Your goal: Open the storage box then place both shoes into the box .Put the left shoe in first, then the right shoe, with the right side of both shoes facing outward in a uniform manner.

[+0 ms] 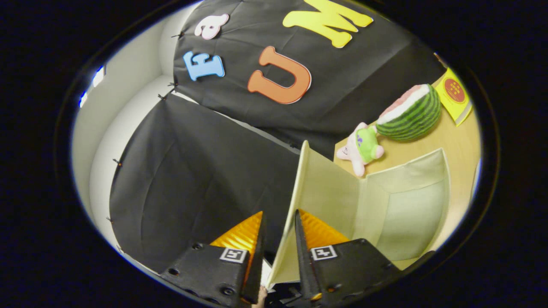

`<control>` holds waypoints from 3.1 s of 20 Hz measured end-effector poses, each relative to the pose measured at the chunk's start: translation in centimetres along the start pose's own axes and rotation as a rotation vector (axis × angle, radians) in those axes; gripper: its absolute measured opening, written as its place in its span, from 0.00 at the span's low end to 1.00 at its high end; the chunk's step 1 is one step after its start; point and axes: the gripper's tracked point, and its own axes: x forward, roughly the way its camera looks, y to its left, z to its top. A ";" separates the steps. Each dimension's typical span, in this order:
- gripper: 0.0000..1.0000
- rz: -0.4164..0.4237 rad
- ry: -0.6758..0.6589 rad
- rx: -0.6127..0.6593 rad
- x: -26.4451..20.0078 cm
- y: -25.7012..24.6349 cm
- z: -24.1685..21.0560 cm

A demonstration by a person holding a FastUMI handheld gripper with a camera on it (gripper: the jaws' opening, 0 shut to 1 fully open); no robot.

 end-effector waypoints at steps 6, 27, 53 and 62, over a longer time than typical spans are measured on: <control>1.00 -0.136 0.058 -0.072 1.0 -2.1 -2.8; 1.00 -0.776 0.279 -0.175 -20.3 -30.8 -1.4; 0.06 -0.905 0.424 -0.104 -27.1 -41.3 -3.9; 0.06 -0.815 0.261 0.025 -25.4 -32.7 -0.7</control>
